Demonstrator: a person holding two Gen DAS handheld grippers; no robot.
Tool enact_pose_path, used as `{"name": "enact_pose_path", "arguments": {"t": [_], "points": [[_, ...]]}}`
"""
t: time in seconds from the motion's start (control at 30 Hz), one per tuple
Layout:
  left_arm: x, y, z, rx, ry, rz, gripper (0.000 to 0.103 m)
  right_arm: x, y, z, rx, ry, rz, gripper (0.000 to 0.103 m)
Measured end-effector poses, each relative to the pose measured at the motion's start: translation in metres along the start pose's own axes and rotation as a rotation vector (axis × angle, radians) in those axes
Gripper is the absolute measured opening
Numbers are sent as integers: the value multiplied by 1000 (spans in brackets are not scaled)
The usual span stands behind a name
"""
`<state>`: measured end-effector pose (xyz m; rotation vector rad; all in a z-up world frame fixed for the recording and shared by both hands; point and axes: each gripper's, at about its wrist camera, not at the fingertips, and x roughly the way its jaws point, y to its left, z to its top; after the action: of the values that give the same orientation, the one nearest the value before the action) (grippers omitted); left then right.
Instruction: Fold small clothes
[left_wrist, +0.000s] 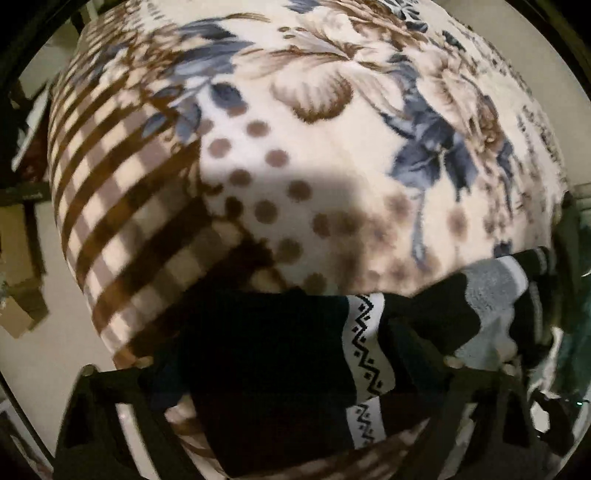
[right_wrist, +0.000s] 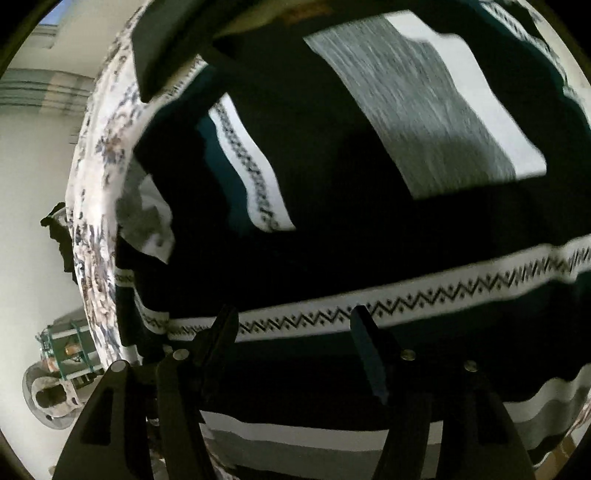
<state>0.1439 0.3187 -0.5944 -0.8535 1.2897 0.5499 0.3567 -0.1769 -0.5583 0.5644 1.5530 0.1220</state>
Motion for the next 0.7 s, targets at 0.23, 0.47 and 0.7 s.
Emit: {"name": "enact_pose_path", "arguments": {"t": [0.23,0.47,0.7], "points": [[-80,-26,36,14,-213,-38,10,9,34,-7,-85,10,-4,65],[-111,-48,137,20,-370,-115,12,31,92,6,-171,-36,-21,65],[-83,-23,151,-135,-301,-205,33,39,131,18,-168,-105,31,65]]}}
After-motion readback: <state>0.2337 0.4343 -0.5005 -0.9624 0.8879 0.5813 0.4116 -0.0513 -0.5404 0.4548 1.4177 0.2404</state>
